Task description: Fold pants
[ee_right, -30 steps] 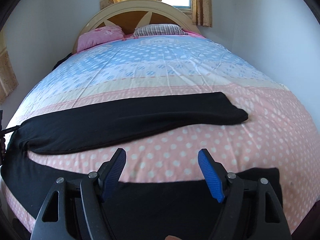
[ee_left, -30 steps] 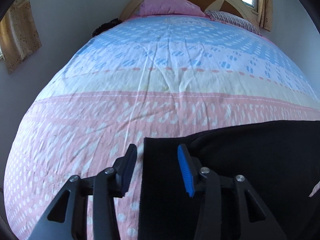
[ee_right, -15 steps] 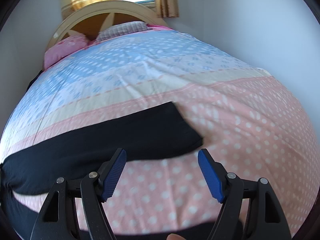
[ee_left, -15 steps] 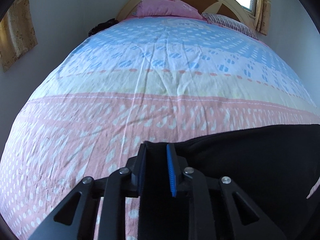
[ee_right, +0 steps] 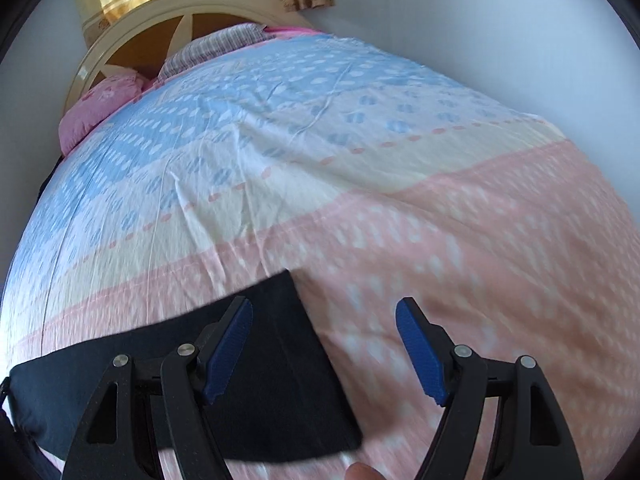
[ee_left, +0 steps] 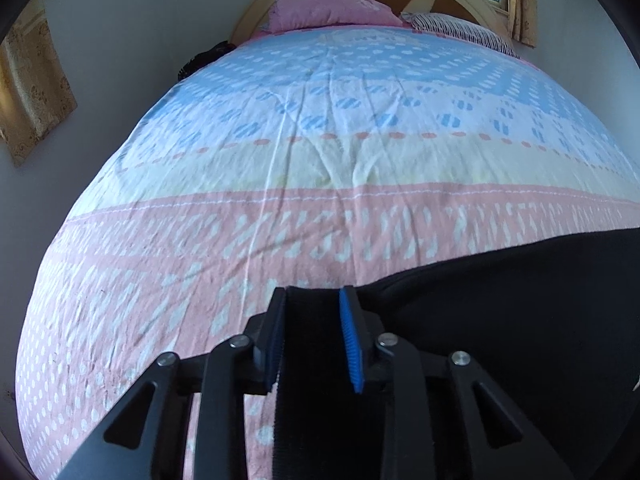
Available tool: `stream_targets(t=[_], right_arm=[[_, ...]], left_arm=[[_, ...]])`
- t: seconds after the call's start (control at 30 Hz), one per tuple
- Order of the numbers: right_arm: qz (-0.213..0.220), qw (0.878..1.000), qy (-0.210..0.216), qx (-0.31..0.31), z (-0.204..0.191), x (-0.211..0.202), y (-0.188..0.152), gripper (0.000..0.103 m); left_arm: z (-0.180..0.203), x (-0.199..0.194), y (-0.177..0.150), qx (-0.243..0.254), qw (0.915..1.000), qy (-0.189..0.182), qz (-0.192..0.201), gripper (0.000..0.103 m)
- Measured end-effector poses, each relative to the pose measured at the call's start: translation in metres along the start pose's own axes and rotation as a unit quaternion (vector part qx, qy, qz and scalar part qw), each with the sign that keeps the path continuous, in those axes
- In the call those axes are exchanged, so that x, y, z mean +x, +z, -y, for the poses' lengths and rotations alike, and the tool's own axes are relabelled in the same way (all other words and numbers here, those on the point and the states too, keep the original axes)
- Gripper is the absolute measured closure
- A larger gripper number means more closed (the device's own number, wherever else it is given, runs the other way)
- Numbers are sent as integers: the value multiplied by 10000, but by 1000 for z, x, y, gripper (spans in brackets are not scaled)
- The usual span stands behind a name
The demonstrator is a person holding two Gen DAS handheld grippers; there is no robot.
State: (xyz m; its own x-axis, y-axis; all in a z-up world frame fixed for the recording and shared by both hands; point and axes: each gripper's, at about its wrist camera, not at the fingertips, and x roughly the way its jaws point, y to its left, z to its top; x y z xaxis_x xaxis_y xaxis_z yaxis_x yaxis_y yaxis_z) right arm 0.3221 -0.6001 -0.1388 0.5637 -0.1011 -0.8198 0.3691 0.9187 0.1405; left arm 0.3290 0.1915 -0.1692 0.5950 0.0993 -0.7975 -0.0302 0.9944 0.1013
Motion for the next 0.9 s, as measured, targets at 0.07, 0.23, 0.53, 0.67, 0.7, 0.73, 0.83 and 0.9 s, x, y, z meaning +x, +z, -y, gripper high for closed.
stream_targets(t=[0.07, 0.23, 0.53, 0.67, 0.7, 0.73, 0.83, 0.9], right_arm=[[-114, 9999, 45, -62, -8, 14, 7, 28], [-350, 9985, -76, -404, -28, 43, 8, 41], [250, 9978, 311, -534, -38, -11, -2, 93], [790, 9952, 424, -406, -21, -60, -10, 93], [905, 9942, 455, -351, -15, -72, -13, 94], [1020, 9931, 478, -318, -11, -82, -17, 94], [1258, 9901, 554, -268, 0, -107, -33, 94], [1334, 9892, 568, -232, 10, -120, -47, 94]], left_arm=[[3, 0, 0, 75, 9999, 97, 4, 76], [-3, 1, -2, -71, 10000, -16, 29, 76], [-13, -14, -4, -561, 9966, -518, 295, 90], [-31, -49, -12, -911, 9884, -874, 840, 90], [-36, -58, -13, -992, 9854, -1006, 954, 90], [-42, -68, -16, -1061, 9826, -1120, 1037, 90], [-51, -88, -24, -1147, 9770, -1371, 1164, 90], [-52, -101, -35, -1115, 9751, -1457, 1242, 90]])
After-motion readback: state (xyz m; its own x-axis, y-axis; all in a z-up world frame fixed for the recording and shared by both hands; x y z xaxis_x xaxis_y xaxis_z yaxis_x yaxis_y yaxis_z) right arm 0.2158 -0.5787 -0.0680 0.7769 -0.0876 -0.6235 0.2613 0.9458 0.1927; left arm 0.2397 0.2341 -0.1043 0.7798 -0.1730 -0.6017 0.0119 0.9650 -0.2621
